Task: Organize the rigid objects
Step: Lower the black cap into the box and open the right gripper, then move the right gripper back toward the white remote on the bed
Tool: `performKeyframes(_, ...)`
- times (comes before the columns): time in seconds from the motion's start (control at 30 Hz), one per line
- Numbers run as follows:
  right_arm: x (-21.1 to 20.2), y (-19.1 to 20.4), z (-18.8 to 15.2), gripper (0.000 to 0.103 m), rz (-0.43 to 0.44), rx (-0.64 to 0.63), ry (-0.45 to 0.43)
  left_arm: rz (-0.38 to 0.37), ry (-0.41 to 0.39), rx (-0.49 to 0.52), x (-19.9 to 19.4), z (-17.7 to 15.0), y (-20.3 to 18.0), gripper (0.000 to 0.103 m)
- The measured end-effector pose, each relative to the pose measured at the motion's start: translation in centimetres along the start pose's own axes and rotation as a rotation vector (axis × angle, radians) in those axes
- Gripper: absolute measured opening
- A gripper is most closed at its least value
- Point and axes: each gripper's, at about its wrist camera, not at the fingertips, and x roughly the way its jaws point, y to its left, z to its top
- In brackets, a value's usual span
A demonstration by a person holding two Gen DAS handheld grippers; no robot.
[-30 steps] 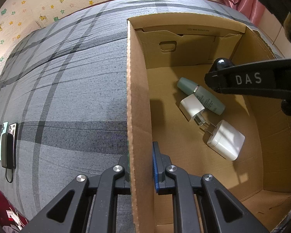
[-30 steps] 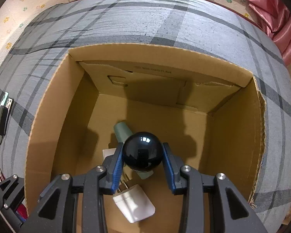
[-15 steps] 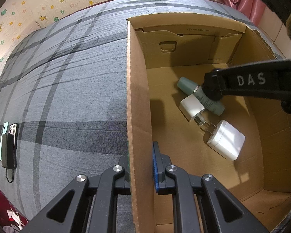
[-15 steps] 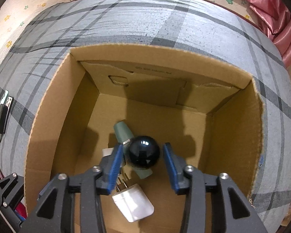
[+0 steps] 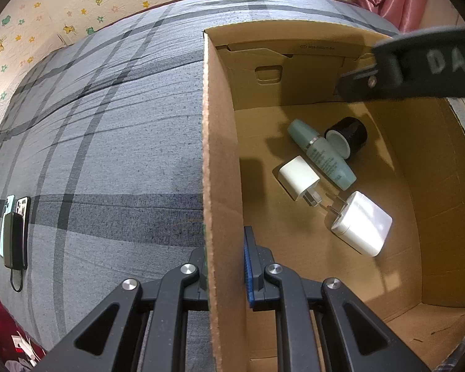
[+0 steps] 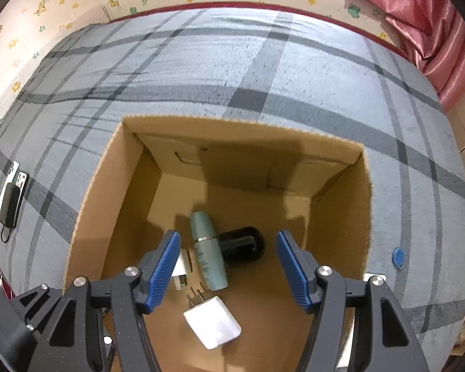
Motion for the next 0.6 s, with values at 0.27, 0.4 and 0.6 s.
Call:
performKeyframes(0.27, -2.8, -0.7, 0.2, 0.094, -0.037, -0.007, -0.054, 0.002, 0.001, -0.001, 0.0, 0.0, 0.0, 0.014)
performKeyframes(0.4, -4.5, -1.8, 0.2, 0.103, -0.053, 0.012, -0.078, 0.002, 0.002, -0.001, 0.0, 0.0, 0.0, 0.014)
performKeyframes(0.6, -6.8, -4.4, -0.3, 0.103, -0.066, 0.040, -0.095, 0.006, 0.002, 0.000, 0.0, 0.1, 0.0, 0.014)
